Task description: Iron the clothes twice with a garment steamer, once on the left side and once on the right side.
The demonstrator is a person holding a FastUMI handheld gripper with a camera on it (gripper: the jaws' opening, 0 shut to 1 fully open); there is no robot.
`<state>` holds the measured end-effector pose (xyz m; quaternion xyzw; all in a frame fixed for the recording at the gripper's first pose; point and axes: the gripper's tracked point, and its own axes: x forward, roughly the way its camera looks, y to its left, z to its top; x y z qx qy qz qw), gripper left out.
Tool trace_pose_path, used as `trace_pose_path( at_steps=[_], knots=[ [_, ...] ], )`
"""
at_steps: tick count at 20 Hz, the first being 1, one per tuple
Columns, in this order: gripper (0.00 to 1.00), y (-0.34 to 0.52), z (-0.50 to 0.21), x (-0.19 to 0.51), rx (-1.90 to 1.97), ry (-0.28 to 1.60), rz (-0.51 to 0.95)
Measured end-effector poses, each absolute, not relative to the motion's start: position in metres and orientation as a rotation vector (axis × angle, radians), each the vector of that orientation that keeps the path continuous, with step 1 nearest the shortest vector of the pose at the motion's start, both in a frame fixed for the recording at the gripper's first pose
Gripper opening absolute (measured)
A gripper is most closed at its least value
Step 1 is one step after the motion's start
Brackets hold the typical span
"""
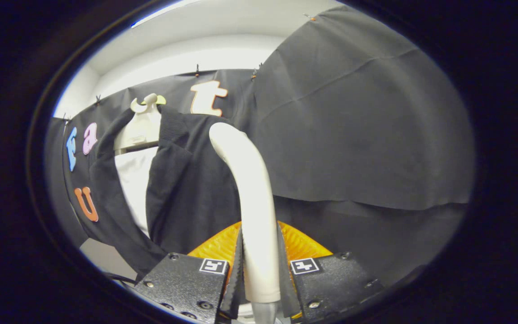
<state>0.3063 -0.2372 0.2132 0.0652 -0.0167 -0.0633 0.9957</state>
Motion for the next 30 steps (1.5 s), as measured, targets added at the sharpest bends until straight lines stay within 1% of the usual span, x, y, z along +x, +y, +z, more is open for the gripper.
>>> trace_pose_path(
  at_steps=[2,6,11,20,30],
  knots=[
    [0.38,-0.22,0.216,0.314,0.08,-0.039,-0.145],
    [0.38,-0.213,0.212,0.323,-0.001,-0.054,-0.223],
    [0.38,-0.213,0.204,0.327,-0.029,-0.046,-0.242],
    [0.38,-0.209,0.157,0.313,-0.053,0.009,-0.254],
    [0.38,-0.197,0.101,0.299,-0.096,0.104,-0.333]
  ],
)
